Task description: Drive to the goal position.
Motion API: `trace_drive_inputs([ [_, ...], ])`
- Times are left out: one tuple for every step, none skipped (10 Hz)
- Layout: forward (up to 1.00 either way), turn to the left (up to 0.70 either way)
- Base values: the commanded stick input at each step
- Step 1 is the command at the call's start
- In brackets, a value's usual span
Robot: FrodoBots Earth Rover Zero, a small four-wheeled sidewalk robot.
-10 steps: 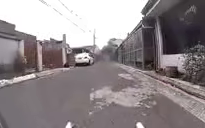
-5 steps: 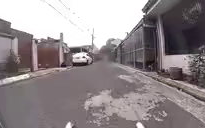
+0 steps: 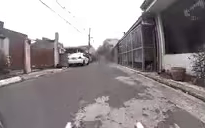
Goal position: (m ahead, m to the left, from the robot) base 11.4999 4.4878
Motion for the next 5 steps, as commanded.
trace_drive_inputs([
  [0.68,0.0],
  [0.68,0.0],
  [0.67,0.0],
  [0.68,-0.01],
  [0.68,-0.01],
])
